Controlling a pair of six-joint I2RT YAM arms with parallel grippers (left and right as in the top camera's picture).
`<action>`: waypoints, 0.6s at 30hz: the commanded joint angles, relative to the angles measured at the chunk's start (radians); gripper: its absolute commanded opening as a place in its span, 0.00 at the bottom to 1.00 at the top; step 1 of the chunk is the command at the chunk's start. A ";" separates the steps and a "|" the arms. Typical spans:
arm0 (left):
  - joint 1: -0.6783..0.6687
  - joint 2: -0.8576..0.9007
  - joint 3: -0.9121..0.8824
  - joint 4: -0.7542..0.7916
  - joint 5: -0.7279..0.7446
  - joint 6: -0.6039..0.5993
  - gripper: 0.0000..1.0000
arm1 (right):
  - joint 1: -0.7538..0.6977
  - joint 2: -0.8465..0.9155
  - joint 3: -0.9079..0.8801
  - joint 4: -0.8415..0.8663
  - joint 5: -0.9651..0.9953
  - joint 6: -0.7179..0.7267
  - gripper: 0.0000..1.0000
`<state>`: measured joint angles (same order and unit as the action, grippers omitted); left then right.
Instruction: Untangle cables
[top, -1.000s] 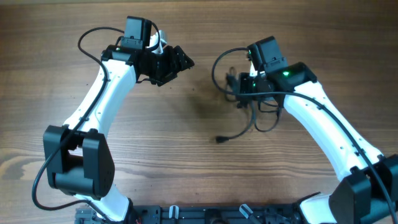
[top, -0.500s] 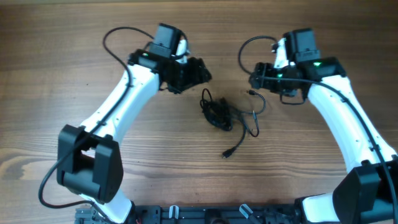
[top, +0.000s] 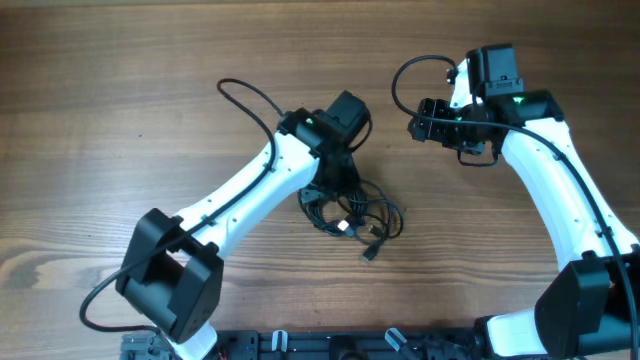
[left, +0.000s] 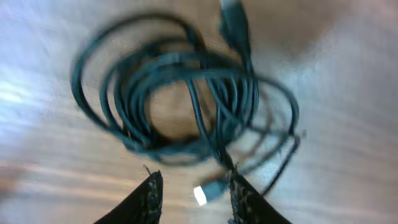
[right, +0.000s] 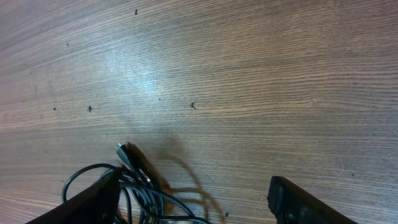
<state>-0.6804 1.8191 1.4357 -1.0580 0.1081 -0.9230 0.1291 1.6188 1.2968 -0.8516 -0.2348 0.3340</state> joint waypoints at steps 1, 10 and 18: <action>0.006 0.053 0.003 0.075 -0.123 0.236 0.38 | 0.000 0.014 0.004 0.002 0.008 -0.035 0.79; 0.116 0.195 0.003 0.087 -0.008 0.625 0.22 | 0.000 0.014 0.004 0.003 -0.010 -0.058 0.79; 0.116 0.253 -0.010 0.127 0.070 0.760 0.29 | 0.000 0.014 0.004 0.003 -0.010 -0.066 0.79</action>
<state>-0.5671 2.0357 1.4357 -0.9371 0.1192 -0.2436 0.1291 1.6188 1.2968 -0.8513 -0.2352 0.2855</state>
